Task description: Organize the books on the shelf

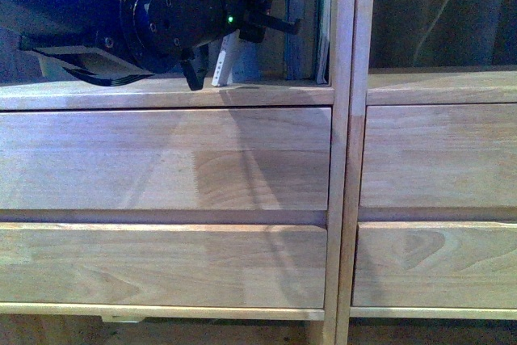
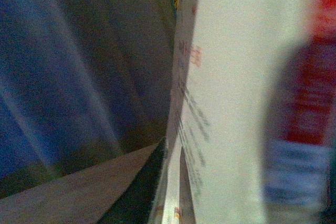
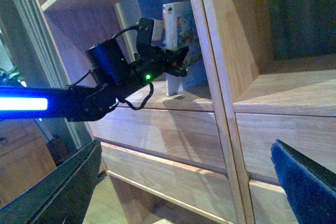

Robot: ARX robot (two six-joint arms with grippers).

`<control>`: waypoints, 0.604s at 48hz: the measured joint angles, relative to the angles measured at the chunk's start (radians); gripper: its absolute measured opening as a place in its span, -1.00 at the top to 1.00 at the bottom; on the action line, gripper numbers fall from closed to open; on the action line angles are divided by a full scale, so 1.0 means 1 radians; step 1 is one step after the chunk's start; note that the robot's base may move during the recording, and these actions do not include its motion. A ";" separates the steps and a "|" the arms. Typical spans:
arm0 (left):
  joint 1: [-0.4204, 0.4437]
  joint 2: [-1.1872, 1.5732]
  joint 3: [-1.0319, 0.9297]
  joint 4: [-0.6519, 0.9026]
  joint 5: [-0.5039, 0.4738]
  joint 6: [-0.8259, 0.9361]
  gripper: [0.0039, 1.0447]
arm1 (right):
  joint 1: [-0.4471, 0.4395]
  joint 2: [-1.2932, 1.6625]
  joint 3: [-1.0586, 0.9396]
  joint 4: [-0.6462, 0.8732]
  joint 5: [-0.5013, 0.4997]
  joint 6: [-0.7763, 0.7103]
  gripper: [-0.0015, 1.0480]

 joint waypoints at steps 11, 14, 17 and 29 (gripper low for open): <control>0.001 -0.013 -0.020 0.038 0.005 -0.053 -0.31 | 0.000 0.000 0.000 0.000 0.000 0.000 -0.86; 0.001 -0.027 -0.043 0.052 0.013 -0.066 -0.45 | 0.000 0.000 0.000 0.000 0.000 0.000 -0.86; -0.001 -0.052 -0.077 0.067 0.020 -0.084 -0.61 | 0.000 0.000 0.000 0.000 0.000 0.000 -0.86; -0.031 -0.215 -0.281 0.103 0.042 -0.156 -0.86 | 0.000 0.000 0.000 0.000 0.000 0.000 -0.86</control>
